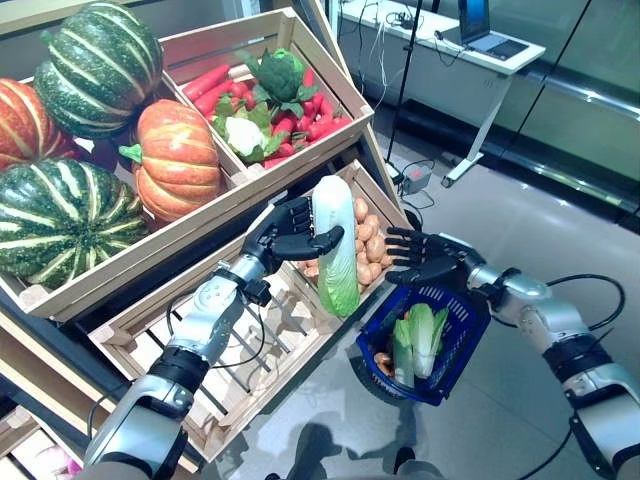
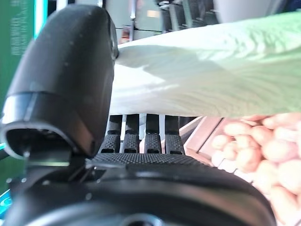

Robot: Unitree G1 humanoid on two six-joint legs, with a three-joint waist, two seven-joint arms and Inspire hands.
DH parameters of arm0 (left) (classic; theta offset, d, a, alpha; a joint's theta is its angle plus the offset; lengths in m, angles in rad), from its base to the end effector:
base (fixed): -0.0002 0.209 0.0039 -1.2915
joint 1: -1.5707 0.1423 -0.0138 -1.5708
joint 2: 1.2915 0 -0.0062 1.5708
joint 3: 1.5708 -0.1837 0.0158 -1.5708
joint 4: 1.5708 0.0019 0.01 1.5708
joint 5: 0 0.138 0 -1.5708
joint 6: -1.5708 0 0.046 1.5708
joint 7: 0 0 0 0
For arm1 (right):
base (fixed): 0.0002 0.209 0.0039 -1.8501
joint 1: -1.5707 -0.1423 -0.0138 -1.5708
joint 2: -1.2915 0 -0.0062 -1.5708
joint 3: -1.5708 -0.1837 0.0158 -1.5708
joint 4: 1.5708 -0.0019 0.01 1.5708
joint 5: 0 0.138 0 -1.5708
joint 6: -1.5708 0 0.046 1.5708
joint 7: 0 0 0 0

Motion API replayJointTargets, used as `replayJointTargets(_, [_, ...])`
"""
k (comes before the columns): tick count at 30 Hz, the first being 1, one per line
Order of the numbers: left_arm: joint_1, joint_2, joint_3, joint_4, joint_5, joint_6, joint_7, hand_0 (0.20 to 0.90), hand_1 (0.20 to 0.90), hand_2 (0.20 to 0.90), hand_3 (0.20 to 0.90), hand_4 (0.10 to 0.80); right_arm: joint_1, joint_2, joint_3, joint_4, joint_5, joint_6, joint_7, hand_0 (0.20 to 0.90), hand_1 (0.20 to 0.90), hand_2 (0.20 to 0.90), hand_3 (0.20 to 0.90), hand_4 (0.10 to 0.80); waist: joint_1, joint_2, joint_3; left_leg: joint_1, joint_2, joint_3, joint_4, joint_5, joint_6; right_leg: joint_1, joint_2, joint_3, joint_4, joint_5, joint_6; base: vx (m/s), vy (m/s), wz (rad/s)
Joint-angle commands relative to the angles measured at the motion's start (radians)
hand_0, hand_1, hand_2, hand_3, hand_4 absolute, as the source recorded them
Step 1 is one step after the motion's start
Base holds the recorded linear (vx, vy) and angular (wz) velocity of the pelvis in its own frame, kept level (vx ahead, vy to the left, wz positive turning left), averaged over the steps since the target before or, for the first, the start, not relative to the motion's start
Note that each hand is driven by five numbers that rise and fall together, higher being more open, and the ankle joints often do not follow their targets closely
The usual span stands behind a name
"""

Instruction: Put vegetables into the basket

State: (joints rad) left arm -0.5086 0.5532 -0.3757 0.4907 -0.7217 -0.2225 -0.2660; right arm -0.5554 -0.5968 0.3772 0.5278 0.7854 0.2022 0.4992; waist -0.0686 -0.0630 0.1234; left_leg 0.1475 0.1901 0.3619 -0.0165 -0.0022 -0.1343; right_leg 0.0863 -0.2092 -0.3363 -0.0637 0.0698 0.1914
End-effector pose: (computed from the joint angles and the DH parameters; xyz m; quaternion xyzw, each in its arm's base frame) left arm 0.2905 0.2081 0.0904 -0.0141 -0.0513 -0.2076 0.9768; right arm 0.2957 -0.2198 0.0834 0.0532 0.1456 0.3031 0.9403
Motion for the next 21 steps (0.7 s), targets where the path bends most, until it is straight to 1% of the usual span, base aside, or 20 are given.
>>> replayJointTargets(1, [-0.052, -0.017, 0.062, -0.081, -0.102, -0.091, -0.045, 0.300, 0.300, 0.300, 0.300, 0.400, -0.058, 0.003, -0.027, -0.057, 0.157, -0.052, 0.036, 0.900, 0.900, 0.900, 0.900, 0.800, 0.021, 0.025, -0.107, -0.008, 0.023, 0.006, -0.027, 0.044, 0.001, 0.026, 0.013, 0.013, -0.009, 0.006, -0.034, 0.026, -0.030, 0.18])
replayJointTargets(2, [-0.050, -0.029, 0.058, -0.092, -0.103, -0.088, -0.050, 0.300, 0.300, 0.300, 0.300, 0.400, -0.055, 0.017, -0.041, -0.064, 0.167, -0.049, 0.037, 0.900, 0.900, 0.900, 0.900, 0.800, 0.023, 0.025, -0.111, -0.008, 0.023, 0.002, -0.039, 0.050, -0.001, 0.024, 0.013, 0.009, -0.013, 0.008, -0.034, 0.014, -0.024, 0.18])
replayJointTargets(5, [-0.050, -0.044, 0.046, -0.106, -0.102, -0.079, -0.058, 0.300, 0.300, 0.300, 0.300, 0.400, -0.061, 0.023, -0.044, -0.070, 0.143, -0.037, 0.024, 0.900, 0.900, 0.900, 0.900, 0.800, 0.027, 0.023, -0.115, -0.007, 0.022, -0.008, -0.052, 0.052, -0.002, 0.025, 0.015, 0.006, -0.016, 0.007, -0.034, 0.016, -0.021, 0.15])
replayJointTargets(9, [-0.033, -0.054, 0.025, -0.163, -0.093, -0.056, -0.062, 0.300, 0.300, 0.300, 0.300, 0.400, -0.058, 0.023, -0.023, -0.075, 0.107, -0.001, 0.021, 0.900, 0.900, 0.900, 0.900, 0.800, 0.032, 0.020, -0.113, -0.002, 0.019, -0.016, -0.052, 0.048, 0.000, 0.029, 0.014, 0.007, -0.015, 0.005, -0.034, 0.013, -0.010, 0.05])
replayJointTargets(13, [-0.034, -0.064, -0.001, -0.194, -0.107, -0.037, -0.072, 0.300, 0.300, 0.300, 0.300, 0.400, -0.072, 0.027, 0.008, -0.054, 0.134, 0.022, 0.037, 0.900, 0.900, 0.900, 0.900, 0.800, 0.040, 0.018, -0.112, 0.001, 0.016, -0.021, -0.055, 0.046, 0.001, 0.035, 0.012, 0.002, -0.020, 0.008, -0.033, 0.004, -0.005, 0.02])
replayJointTargets(17, [-0.031, -0.077, -0.028, -0.227, -0.101, -0.014, -0.080, 0.300, 0.300, 0.300, 0.300, 0.400, -0.092, 0.050, 0.030, -0.043, 0.165, 0.053, 0.064, 0.900, 0.900, 0.900, 0.900, 0.800, 0.048, 0.016, -0.114, 0.007, 0.012, -0.026, -0.060, 0.044, 0.002, 0.042, 0.011, -0.001, -0.024, 0.011, -0.031, 0.032, -0.009, 0.03])
replayJointTargets(21, [-0.016, -0.083, -0.043, -0.240, -0.109, 0.006, -0.118, 0.300, 0.300, 0.300, 0.300, 0.400, -0.099, 0.057, 0.046, -0.050, 0.172, 0.104, 0.137, 0.900, 0.900, 0.900, 0.900, 0.800, 0.054, 0.016, -0.116, 0.010, 0.011, -0.030, -0.063, 0.043, 0.002, 0.043, 0.010, -0.001, -0.024, 0.011, -0.031, 0.000, 0.000, 0.00])
